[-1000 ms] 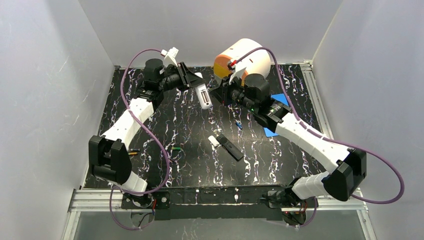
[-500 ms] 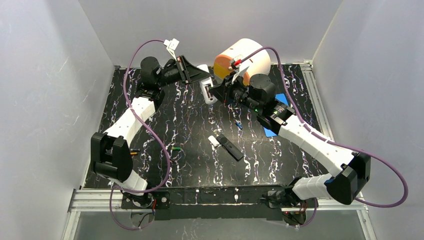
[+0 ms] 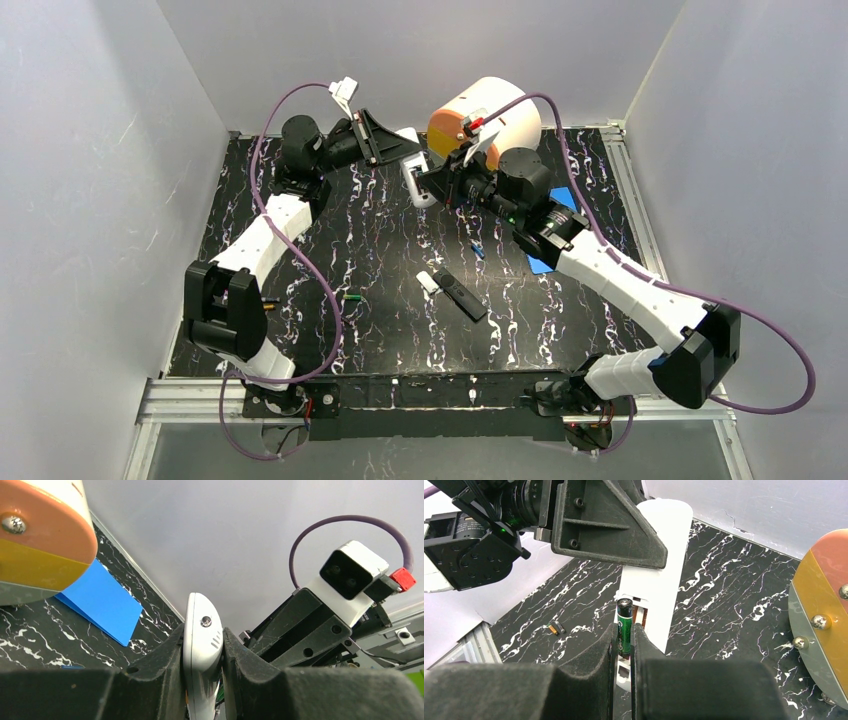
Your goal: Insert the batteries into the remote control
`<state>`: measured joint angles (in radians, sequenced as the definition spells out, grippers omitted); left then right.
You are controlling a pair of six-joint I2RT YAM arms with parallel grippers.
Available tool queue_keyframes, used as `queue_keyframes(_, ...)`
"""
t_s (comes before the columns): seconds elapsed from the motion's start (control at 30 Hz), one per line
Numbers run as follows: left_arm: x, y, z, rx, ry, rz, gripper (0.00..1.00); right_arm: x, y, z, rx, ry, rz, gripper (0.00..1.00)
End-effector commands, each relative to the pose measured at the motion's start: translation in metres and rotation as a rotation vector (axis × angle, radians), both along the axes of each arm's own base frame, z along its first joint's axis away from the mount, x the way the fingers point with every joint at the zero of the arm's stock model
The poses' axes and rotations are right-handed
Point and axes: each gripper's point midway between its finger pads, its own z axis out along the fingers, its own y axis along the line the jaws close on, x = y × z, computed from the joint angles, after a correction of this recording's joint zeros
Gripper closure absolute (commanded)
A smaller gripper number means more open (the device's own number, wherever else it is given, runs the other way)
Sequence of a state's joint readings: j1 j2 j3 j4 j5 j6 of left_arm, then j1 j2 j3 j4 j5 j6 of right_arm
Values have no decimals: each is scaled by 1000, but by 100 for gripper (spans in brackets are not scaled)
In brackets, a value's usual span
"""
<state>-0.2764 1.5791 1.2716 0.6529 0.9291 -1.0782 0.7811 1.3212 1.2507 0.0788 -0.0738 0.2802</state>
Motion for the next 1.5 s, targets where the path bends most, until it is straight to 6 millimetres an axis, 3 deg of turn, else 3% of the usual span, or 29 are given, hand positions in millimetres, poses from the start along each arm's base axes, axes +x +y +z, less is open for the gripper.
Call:
queue_keyframes(0.0, -5, 6, 8, -10, 40, 32, 100, 7, 0, 16, 15, -62, -23, 87)
queue_keyframes(0.23, -6, 6, -3, 15, 136, 29, 100, 13, 3, -4, -24, -47, -30, 87)
queue_keyframes(0.6, -1, 6, -2, 34, 189, 39, 100, 15, 2, -39, -122, -22, -25, 83)
queue_keyframes(0.97, 5, 6, -4, 42, 278, 62, 100, 13, 3, -61, -158, 11, -16, 77)
queue_keyframes(1.47, 7, 5, -5, 46, 288, 61, 100, 20, 5, -60, -138, 21, -44, 71)
